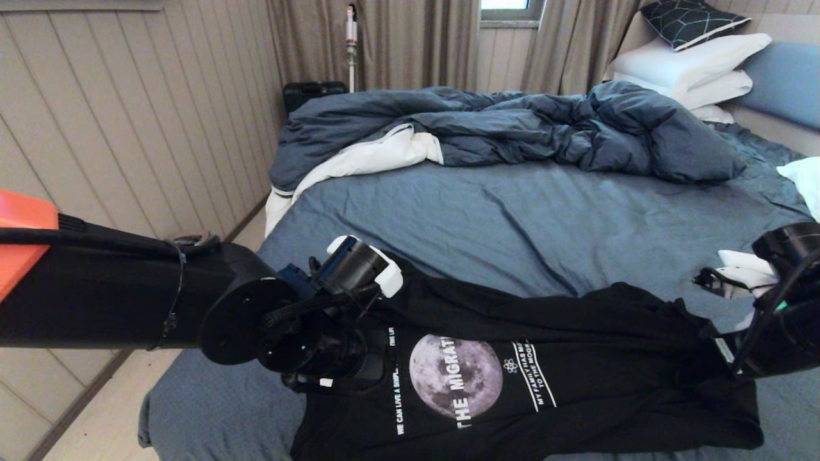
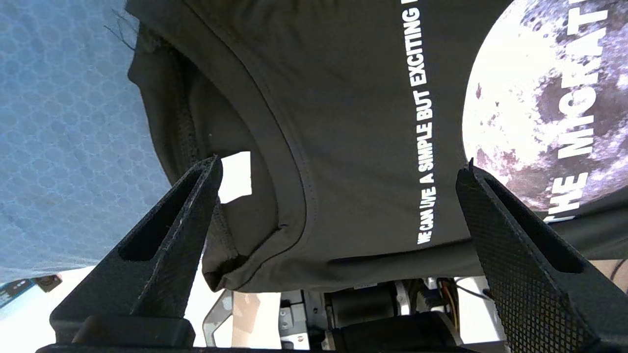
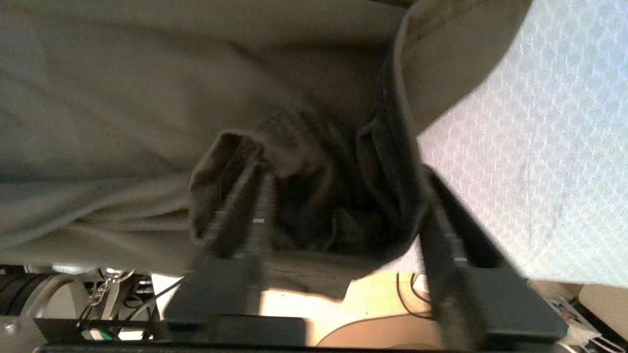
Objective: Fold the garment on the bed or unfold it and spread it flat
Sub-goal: Unford the black T-shirt
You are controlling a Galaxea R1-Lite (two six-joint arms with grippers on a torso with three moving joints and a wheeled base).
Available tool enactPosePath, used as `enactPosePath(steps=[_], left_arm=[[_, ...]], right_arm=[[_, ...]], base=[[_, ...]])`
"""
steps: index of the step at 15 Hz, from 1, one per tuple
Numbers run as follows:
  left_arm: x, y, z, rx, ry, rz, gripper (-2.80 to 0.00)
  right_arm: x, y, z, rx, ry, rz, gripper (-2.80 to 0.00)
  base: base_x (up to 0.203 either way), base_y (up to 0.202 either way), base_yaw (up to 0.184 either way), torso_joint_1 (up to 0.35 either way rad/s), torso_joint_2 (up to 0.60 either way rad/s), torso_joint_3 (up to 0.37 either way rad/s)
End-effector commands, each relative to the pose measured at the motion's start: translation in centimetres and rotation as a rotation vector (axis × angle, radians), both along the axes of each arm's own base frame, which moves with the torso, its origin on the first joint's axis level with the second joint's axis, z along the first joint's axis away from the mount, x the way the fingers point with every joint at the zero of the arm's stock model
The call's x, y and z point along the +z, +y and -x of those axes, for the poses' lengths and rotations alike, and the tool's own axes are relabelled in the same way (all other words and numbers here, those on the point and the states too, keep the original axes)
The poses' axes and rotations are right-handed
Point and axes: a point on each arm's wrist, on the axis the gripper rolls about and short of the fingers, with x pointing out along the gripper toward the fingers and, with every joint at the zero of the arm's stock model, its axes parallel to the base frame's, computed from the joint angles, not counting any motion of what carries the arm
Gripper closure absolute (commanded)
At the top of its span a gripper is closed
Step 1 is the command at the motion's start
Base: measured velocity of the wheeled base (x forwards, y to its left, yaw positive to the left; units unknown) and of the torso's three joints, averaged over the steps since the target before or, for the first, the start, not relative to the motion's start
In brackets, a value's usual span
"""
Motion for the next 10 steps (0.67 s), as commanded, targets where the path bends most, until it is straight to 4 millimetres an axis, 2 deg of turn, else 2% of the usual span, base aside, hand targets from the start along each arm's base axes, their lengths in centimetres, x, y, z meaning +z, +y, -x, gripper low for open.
enactPosePath(steps=[1, 4, 10], left_arm=[[-0.2, -0.1, -0.1, 0.002, 0.005, -0.006, -2.8], [-0.3, -0.5, -0.5, 0.0, 0.002, -0.001, -2.8], [-0.2, -1.7, -1.6, -0.012, -0.014, 0.012, -2.8]], right_arm=[[0.5, 0.1, 0.7, -0.003, -0.014, 0.005, 0.0], [1.0, 0.3, 2.5, -0.017, -0.026, 0.018, 0.0], [0.1, -2.0, 6.4, -0.17, 0.004, 0.035, 0.0]], base=[[0.0, 0.0, 0.0, 0.0, 0.0, 0.0], [0.0, 0.0, 0.0, 0.0, 0.0, 0.0], [0.0, 0.0, 0.0, 0.0, 0.0, 0.0]])
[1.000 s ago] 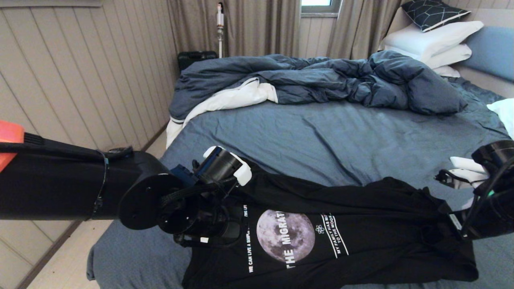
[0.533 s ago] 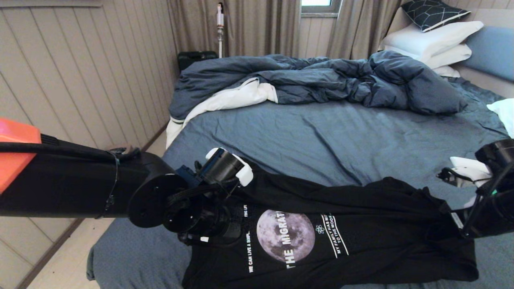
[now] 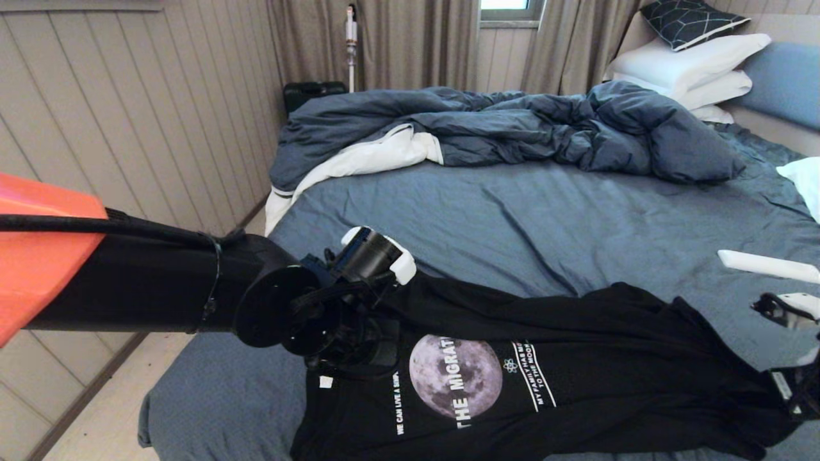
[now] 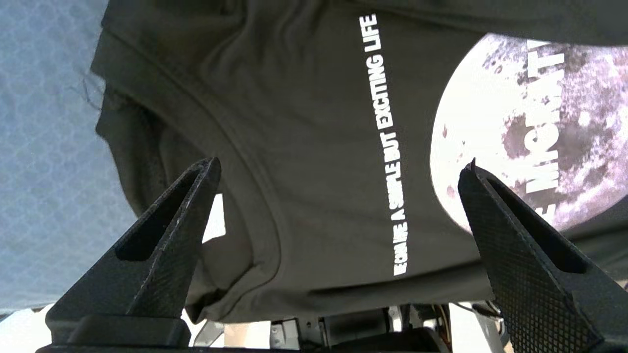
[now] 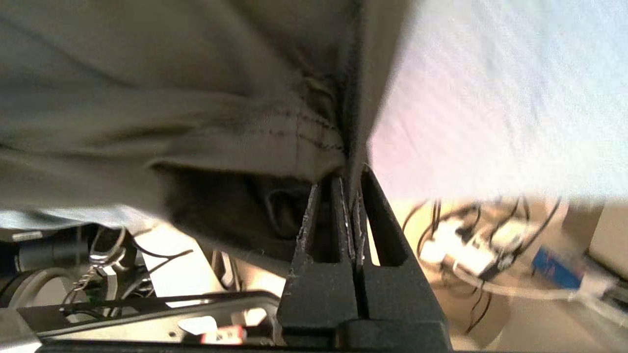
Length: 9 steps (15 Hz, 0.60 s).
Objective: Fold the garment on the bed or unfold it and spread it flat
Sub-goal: Unford the black T-shirt
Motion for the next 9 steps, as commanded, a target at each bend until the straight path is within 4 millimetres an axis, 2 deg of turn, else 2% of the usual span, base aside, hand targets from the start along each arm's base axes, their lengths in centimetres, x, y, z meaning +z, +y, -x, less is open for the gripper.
enactPosePath(steps=[1, 6, 9], left_arm=[[-0.3, -0.2, -0.2, 0.004, 0.004, -0.004, -2.8], [-0.2, -0.2, -0.3, 0.005, 0.004, -0.002, -2.8], [-0.2, -0.1, -0.3, 0.008, 0.005, -0.001, -2.8]], right_arm=[[0.0, -0.7, 1.2, -0.051, 0.0, 0.004, 0.0], [-1.6, -1.8, 2.5, -0.121, 0.024, 0.004, 0.0], [-1.8, -2.1, 2.3, -0.125, 0.014, 0.012, 0.0]], base=[[0.0, 0.0, 0.0, 0.0, 0.0, 0.0], [0.0, 0.0, 0.0, 0.0, 0.0, 0.0], [0.0, 0.0, 0.0, 0.0, 0.0, 0.0]])
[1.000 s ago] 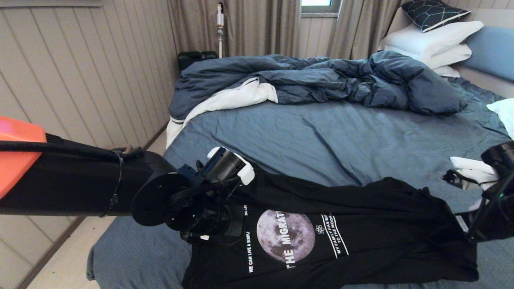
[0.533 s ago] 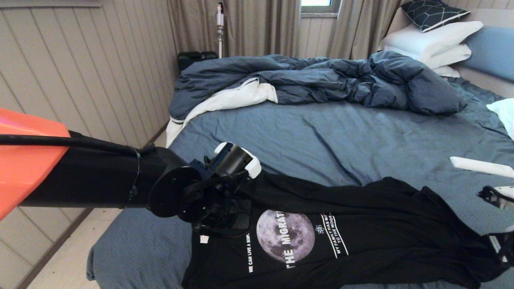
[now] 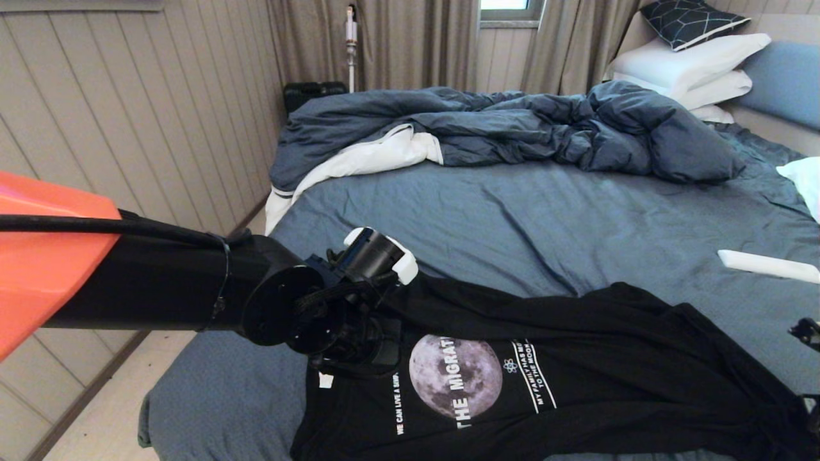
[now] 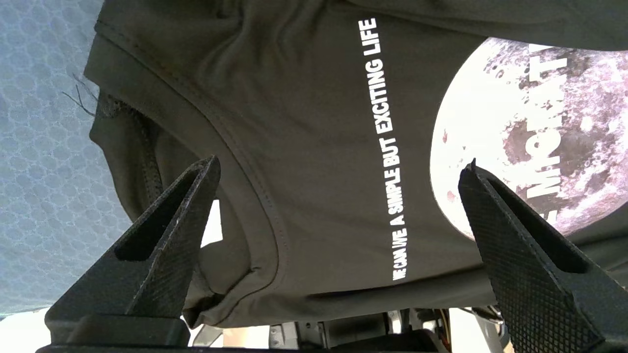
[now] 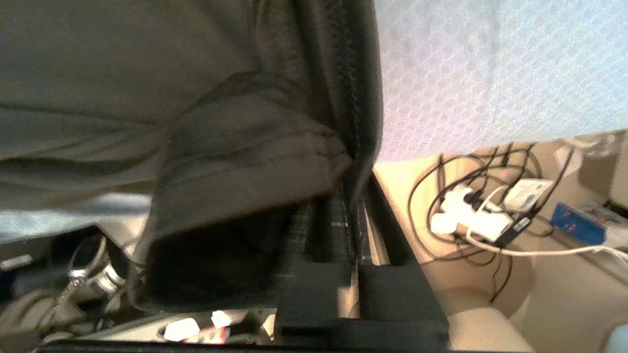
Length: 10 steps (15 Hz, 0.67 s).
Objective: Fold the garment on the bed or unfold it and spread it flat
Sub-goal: Unford the black T-shirt
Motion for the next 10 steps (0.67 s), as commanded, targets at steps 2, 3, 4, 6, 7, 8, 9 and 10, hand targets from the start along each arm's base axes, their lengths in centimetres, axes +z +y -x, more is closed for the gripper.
enactPosePath(steps=[2, 3, 4, 6, 7, 8, 9, 10], left_arm=[[0.0, 0.1, 0.0, 0.007, 0.003, -0.001, -2.8], [0.0, 0.3, -0.2, 0.013, 0.003, -0.001, -2.8], [0.0, 0.4, -0.3, 0.017, 0.002, 0.0, -2.8], [0.3, 0.4, -0.2, 0.016, -0.003, 0.006, -2.8], [0.5, 0.5, -0.2, 0.016, -0.006, 0.009, -2.8], [0.6, 0.5, -0.1, 0.016, -0.008, 0.011, -2.8], [0.7, 0.6, -0.1, 0.018, -0.01, 0.014, -2.8], [0.8, 0.8, -0.2, 0.024, -0.011, 0.016, -2.8]], right_arm=[[-0.1, -0.2, -0.2, 0.002, -0.014, 0.01, -2.8], [0.1, -0.1, -0.3, 0.005, -0.021, 0.013, -2.8], [0.2, -0.1, -0.2, 0.005, -0.027, 0.018, -2.8], [0.7, 0.0, -0.2, 0.006, -0.06, 0.028, -2.8], [1.2, 0.1, -0.2, 0.013, -0.096, 0.036, -2.8], [1.6, 0.1, -0.4, 0.031, -0.142, 0.025, -2.8], [2.1, 0.2, -0.6, 0.045, -0.182, 0.012, -2.8], [2.7, 0.1, -0.8, 0.042, -0.21, 0.011, -2.8]], base=[[0.0, 0.0, 0.0, 0.0, 0.0, 0.0], [0.0, 0.0, 0.0, 0.0, 0.0, 0.0], [0.0, 0.0, 0.0, 0.0, 0.0, 0.0], [0.0, 0.0, 0.0, 0.0, 0.0, 0.0], [0.0, 0.0, 0.0, 0.0, 0.0, 0.0], [0.0, 0.0, 0.0, 0.0, 0.0, 0.0], [0.0, 0.0, 0.0, 0.0, 0.0, 0.0], [0.0, 0.0, 0.0, 0.0, 0.0, 0.0]])
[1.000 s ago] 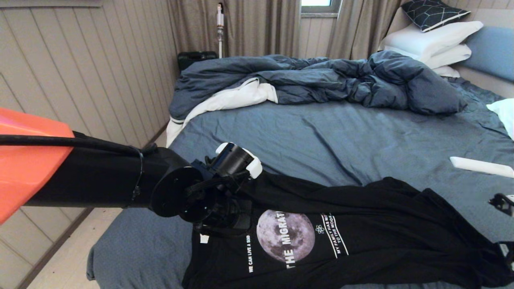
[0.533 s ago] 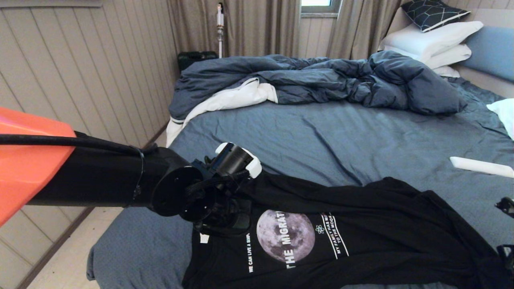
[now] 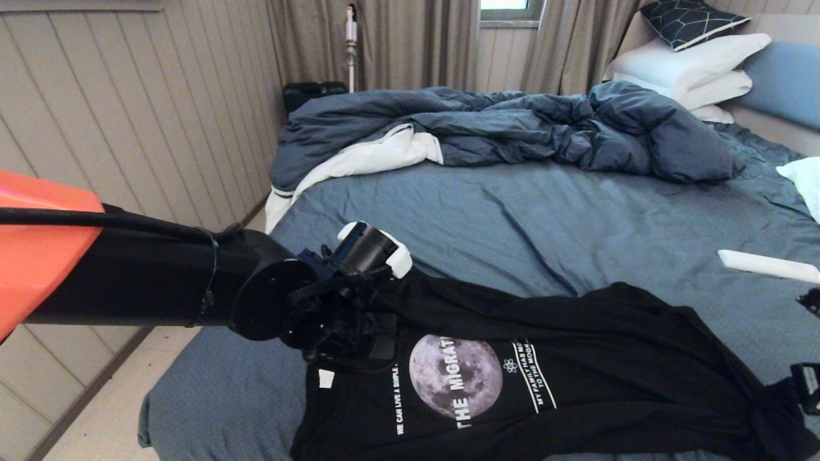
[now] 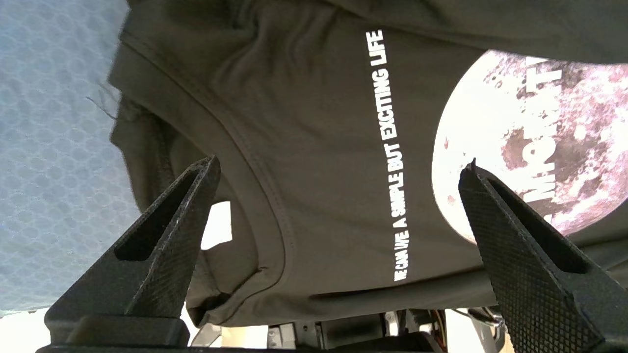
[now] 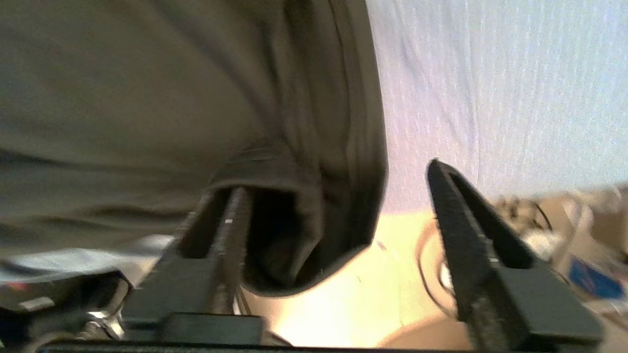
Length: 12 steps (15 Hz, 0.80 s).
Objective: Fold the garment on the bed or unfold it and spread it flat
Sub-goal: Unford the black T-shirt
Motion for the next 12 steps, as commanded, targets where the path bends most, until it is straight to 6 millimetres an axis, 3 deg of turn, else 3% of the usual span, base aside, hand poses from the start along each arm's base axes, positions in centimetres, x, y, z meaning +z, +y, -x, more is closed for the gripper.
enactPosePath(steps=[1, 6, 11, 12], left_arm=[[0.4, 0.2, 0.0, 0.009, -0.007, 0.006, -2.8], [0.9, 0.4, 0.2, 0.008, -0.017, 0.018, -2.8], [0.9, 0.4, 0.1, 0.009, -0.017, 0.017, -2.8], [0.9, 0.4, 0.1, 0.009, -0.017, 0.016, -2.8]], right_arm=[[1.3, -0.1, -0.2, 0.0, -0.051, 0.021, -2.8], [4.6, -0.3, -0.1, -0.011, -0.148, 0.07, -2.8], [4.5, -0.6, 0.5, -0.034, -0.148, 0.068, -2.8], [4.5, -0.6, 0.8, -0.04, -0.154, 0.069, 0.0]], base=[[0.0, 0.0, 0.0, 0.0, 0.0, 0.0], [0.0, 0.0, 0.0, 0.0, 0.0, 0.0], [0.0, 0.0, 0.0, 0.0, 0.0, 0.0], [0.0, 0.0, 0.0, 0.0, 0.0, 0.0]])
